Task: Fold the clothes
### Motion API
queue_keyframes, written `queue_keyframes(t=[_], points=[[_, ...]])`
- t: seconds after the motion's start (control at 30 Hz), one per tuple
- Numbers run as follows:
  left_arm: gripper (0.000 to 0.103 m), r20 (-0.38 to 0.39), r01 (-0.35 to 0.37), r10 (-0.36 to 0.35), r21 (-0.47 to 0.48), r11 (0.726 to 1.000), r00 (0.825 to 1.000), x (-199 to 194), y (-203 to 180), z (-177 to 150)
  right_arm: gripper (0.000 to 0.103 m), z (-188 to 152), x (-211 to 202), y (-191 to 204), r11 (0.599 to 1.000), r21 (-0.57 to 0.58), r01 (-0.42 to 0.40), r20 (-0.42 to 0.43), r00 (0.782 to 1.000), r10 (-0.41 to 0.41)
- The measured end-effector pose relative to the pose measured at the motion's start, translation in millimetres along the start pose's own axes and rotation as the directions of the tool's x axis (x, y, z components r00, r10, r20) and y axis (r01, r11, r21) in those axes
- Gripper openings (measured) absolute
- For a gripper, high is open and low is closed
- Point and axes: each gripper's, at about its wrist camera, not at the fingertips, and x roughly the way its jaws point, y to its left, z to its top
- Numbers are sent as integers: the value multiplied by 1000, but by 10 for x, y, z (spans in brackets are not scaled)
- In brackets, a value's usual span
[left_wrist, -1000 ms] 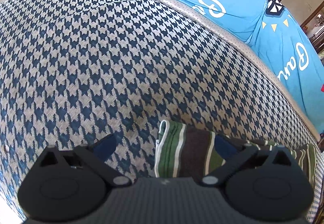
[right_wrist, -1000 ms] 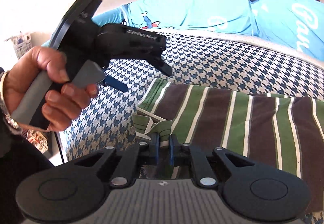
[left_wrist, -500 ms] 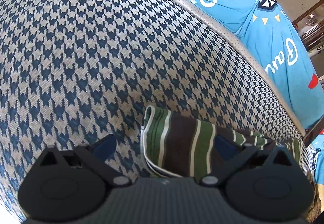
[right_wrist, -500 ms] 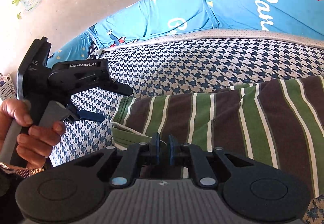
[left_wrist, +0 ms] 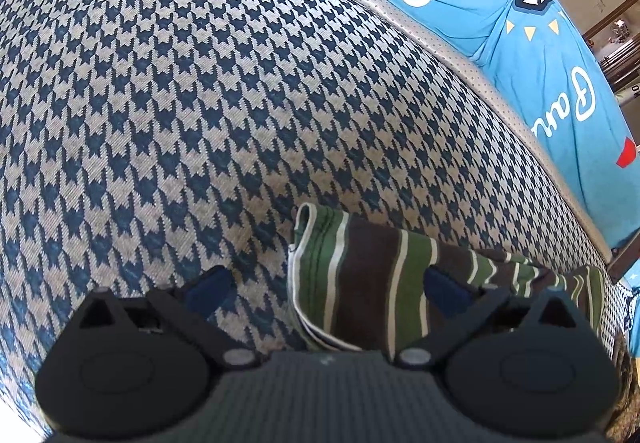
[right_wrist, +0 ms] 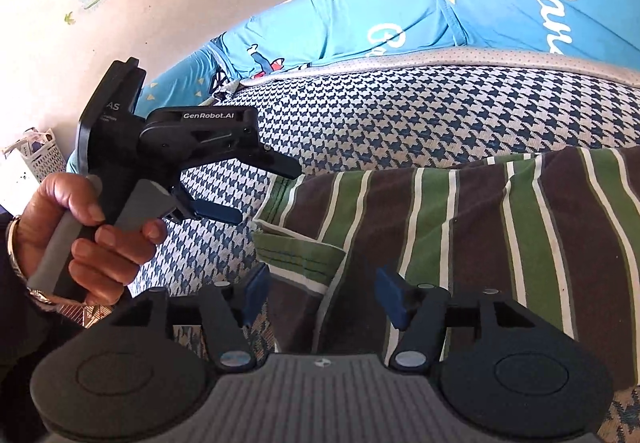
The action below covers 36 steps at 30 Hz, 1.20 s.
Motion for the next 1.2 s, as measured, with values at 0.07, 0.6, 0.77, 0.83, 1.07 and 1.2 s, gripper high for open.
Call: queue_keyframes(t=[0.07, 0.6, 0.77, 0.83, 1.07, 1.2], points=[[103, -1, -5, 5, 7, 1000, 1000, 21, -31, 4, 59, -1, 58, 29, 1000, -8, -4, -8, 1000, 4], [103, -19, 16, -16, 5, 1000, 1000, 244, -190, 9, 9, 19, 190, 284, 990, -139, 35, 22, 999, -32], [103, -50, 157, -159, -56, 986, 986, 356, -265, -4, 8, 114, -47, 233, 992, -121, 41, 103, 994, -29], [103, -54, 150, -154, -72, 986, 987, 396, -300, -19, 8, 144, -114, 212, 991, -123, 43, 120, 992, -28], [103, -68, 164, -170, -88, 983, 983, 440, -371, -69, 8, 108, -11, 222, 989, -142, 27, 58, 998, -19], [103, -73, 159, -165, -76, 984, 984, 462, -414, -71, 9, 51, 70, 284, 985, -175, 2, 20, 1000, 2]])
